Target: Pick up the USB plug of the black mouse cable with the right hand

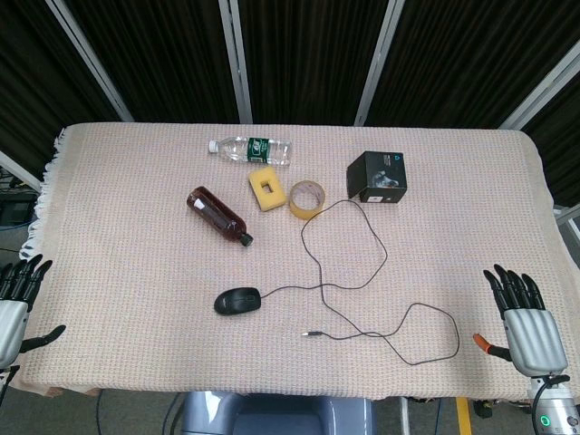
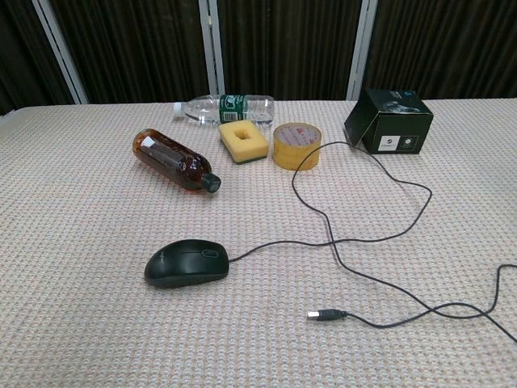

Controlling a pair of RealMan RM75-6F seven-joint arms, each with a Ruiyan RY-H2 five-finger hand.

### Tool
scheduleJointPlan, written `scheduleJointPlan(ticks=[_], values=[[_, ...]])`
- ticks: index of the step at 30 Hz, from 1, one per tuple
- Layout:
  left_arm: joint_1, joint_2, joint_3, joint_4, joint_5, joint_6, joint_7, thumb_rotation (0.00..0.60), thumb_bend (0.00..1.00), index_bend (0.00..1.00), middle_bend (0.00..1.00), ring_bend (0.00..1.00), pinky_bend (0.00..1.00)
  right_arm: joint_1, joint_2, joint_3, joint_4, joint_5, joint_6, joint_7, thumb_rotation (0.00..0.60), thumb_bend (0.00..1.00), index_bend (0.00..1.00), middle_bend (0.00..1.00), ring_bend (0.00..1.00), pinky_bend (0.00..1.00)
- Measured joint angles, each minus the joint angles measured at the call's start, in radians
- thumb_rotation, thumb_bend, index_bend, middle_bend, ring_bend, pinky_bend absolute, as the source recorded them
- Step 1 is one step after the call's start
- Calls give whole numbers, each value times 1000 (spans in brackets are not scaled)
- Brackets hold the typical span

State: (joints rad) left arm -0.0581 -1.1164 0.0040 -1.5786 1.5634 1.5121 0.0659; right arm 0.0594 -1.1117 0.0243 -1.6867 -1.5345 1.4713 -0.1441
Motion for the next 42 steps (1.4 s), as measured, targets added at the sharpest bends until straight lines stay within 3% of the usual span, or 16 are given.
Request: scheduleJointPlan(ticks=[23, 33, 36, 39, 41, 42], values=[[0, -2, -1, -1, -5, -3, 1, 600, 34, 0, 0, 0, 0, 1, 1, -3, 3, -18, 5, 20, 600, 96, 20, 2, 0, 0], [4, -2, 0, -3, -2, 4, 6, 600, 35, 0, 0, 0, 0, 6, -2, 2, 13, -32, 13, 55, 600, 96, 38, 68, 10, 0], [4, -1, -1, -2, -5, 4, 5, 600, 34, 0, 0, 0, 0, 7, -6, 3, 14, -37, 16, 54, 600, 95, 53, 180, 122, 49], [5, -1, 0, -2, -6, 4, 5, 600, 33, 0, 0, 0, 0, 12, -14, 10, 19, -45, 24, 62, 600, 95, 107, 441, 411, 245], [5, 0, -1, -2, -8, 3, 4, 600, 34, 0, 0, 0, 0, 17, -17, 14, 22, -53, 27, 73, 600, 95, 168, 676, 649, 401], [5, -1, -1, -1, -8, 3, 5, 600, 34, 0, 0, 0, 0, 21, -18, 15, 23, -59, 27, 84, 600, 95, 186, 731, 702, 440]])
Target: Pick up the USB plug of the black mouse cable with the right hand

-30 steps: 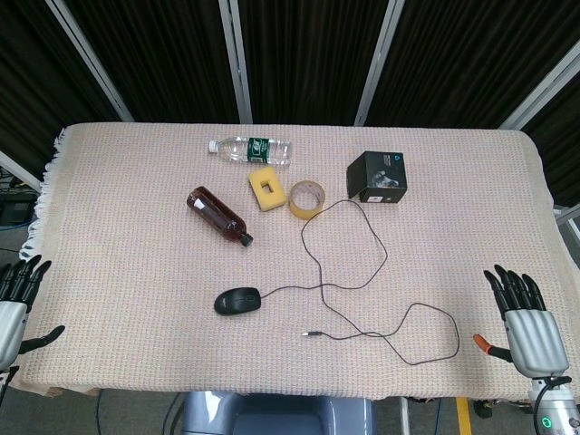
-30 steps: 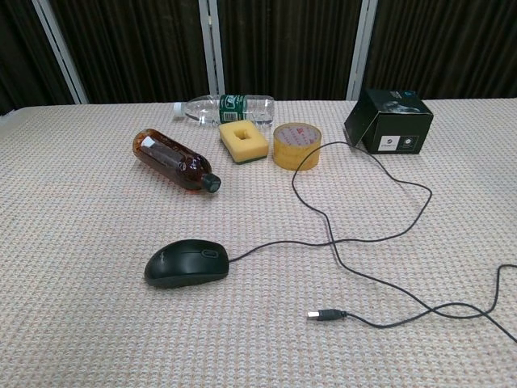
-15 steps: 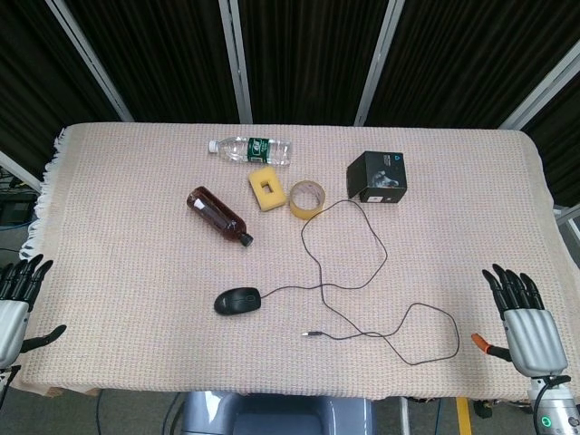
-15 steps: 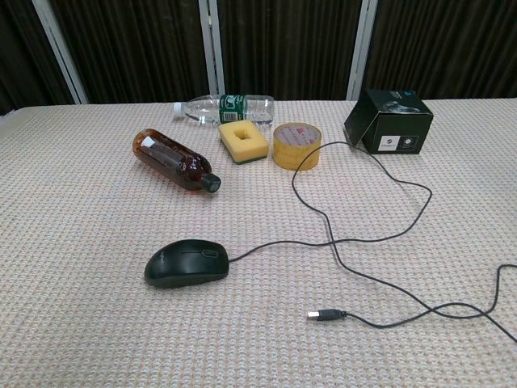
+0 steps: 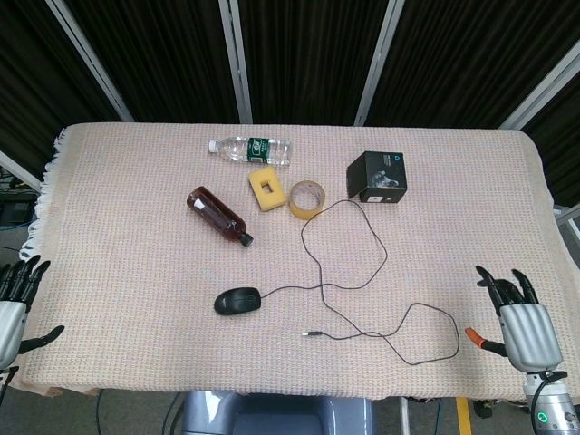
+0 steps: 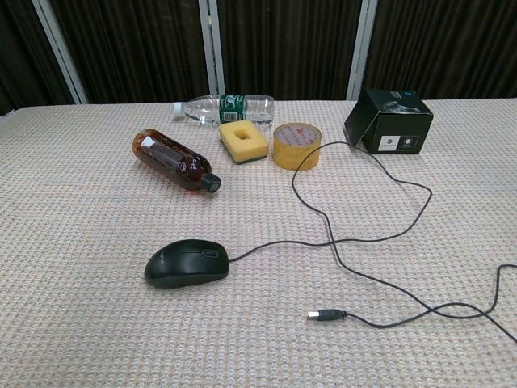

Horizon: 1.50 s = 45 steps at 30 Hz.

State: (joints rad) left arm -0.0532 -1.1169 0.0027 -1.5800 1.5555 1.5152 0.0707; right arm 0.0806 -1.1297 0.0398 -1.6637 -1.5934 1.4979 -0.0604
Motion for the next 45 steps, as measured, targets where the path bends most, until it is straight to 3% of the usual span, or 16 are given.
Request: scheduleJointPlan(ticks=[5, 11, 20, 28, 36, 45], values=[[0, -3, -1, 1, 1, 1, 7, 600, 36, 0, 0, 0, 0, 40, 7, 0, -11, -44, -31, 70, 600, 92, 298, 949, 909, 598], [-1, -8, -2, 1, -4, -3, 18, 600, 34, 0, 0, 0, 0, 138, 7, 5, -42, -92, -145, 106, 600, 92, 376, 1000, 997, 670], [-5, -6, -1, 0, -5, -13, 9, 600, 35, 0, 0, 0, 0, 267, -52, 16, -141, -74, -359, -5, 600, 93, 401, 1000, 1000, 698], [-5, -2, 3, 0, 2, -12, -3, 600, 33, 0, 0, 0, 0, 358, -184, 59, -187, 125, -495, -200, 600, 92, 414, 1000, 1000, 698], [-6, 1, 3, 2, 2, -14, -15, 600, 34, 0, 0, 0, 0, 413, -295, 87, -193, 277, -525, -333, 600, 104, 465, 1000, 1000, 698], [-6, 2, 5, 2, 5, -13, -13, 600, 33, 0, 0, 0, 0, 435, -374, 70, -195, 352, -514, -413, 600, 127, 483, 1000, 1000, 698]])
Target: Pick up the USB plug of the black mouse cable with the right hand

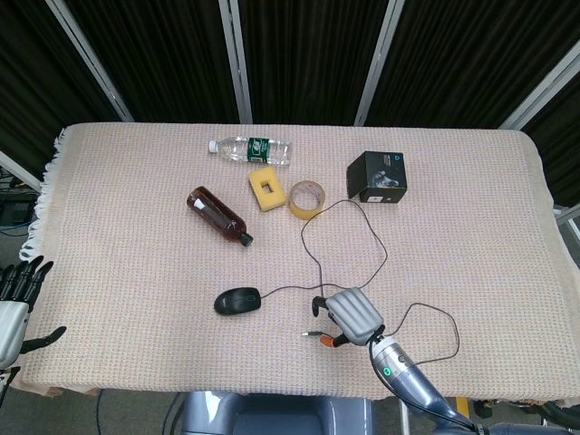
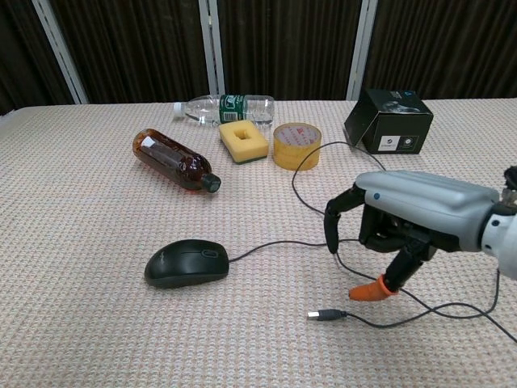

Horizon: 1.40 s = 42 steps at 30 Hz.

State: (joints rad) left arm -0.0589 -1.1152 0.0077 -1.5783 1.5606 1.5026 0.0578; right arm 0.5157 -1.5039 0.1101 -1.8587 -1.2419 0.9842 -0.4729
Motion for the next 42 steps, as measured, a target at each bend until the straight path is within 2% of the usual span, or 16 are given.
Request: scheduleJointPlan(ticks=[15, 26, 42], values=[[0, 1, -1, 0, -1, 2, -10, 600, 34, 0, 0, 0, 0, 21, -163, -21, 113, 130, 44, -73, 600, 175, 524, 1000, 1000, 698], [-1, 2, -2, 0, -1, 0, -16, 600, 35, 0, 0, 0, 0, 19, -219, -40, 170, 155, 64, -69, 600, 195, 546, 1000, 1000, 698], [-2, 3, -4, 0, -4, 0, -26, 600, 34, 0, 0, 0, 0, 22, -272, -54, 225, 187, 69, -71, 600, 282, 561, 1000, 1000, 698]])
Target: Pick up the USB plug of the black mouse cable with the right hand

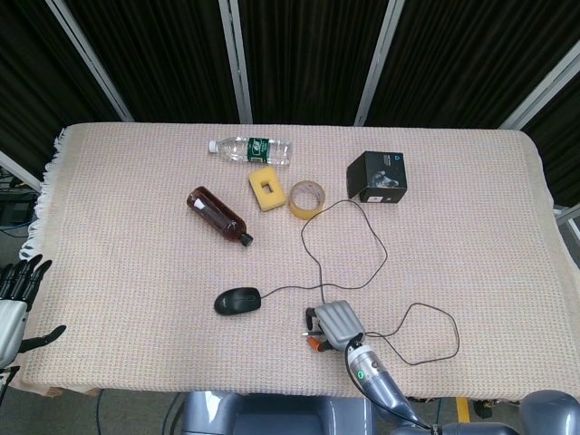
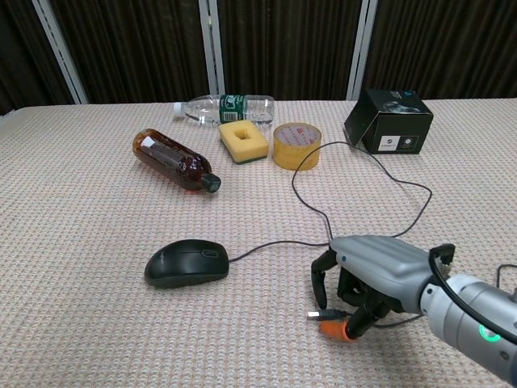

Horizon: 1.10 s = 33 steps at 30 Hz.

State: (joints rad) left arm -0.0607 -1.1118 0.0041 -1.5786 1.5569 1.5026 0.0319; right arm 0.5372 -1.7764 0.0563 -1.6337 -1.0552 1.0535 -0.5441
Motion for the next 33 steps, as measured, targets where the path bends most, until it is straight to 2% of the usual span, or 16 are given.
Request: scheduleJointPlan(ticks=[7, 13, 18, 27, 33], values=[[0, 0, 0, 1, 1, 1, -2, 600, 34, 0, 0, 0, 0, -3, -7, -3, 12, 4, 4, 7, 600, 406, 630, 1000, 1000, 698], [-1, -1, 0, 2, 0, 0, 0, 600, 34, 0, 0, 0, 0, -8, 14, -2, -16, -28, 13, 41, 600, 414, 648, 1000, 1000, 698], [-1, -2, -1, 2, -1, -2, 2, 600, 34, 0, 0, 0, 0, -12, 41, 22, -52, -67, 34, 90, 600, 415, 651, 1000, 1000, 698], [0, -4, 0, 0, -6, -4, 13, 600, 35, 0, 0, 0, 0, -45, 84, 105, -102, -203, 149, 327, 600, 421, 645, 1000, 1000, 698], [1, -6, -2, 0, -9, -2, 17, 600, 34, 0, 0, 0, 0, -84, 100, 117, -93, -327, 253, 476, 600, 425, 651, 1000, 1000, 698]])
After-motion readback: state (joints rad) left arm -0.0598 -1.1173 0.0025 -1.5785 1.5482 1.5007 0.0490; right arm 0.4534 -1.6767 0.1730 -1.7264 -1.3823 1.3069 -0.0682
